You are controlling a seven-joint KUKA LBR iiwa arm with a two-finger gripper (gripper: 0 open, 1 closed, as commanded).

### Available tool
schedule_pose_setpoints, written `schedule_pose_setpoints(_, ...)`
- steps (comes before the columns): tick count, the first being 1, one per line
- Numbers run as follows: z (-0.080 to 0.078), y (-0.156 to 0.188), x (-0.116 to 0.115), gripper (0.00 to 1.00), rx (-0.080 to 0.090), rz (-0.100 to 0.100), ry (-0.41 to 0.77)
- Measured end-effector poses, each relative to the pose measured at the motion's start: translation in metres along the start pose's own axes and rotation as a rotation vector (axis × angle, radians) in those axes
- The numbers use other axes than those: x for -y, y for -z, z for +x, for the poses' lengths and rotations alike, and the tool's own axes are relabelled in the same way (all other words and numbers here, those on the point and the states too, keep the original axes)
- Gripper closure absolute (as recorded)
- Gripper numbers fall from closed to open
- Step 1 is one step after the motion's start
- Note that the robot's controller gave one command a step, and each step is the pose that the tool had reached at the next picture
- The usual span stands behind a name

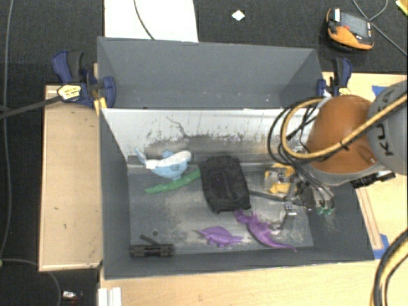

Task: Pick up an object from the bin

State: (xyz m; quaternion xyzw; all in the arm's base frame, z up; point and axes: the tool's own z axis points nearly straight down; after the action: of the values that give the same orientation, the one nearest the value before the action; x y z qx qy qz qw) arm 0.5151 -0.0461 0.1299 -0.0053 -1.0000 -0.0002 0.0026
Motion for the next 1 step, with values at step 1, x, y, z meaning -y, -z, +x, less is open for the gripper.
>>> schedule_pose_setpoints(1,-0.0018,0.0044,-0.0002,0.00,0.008,0.001,0.002)
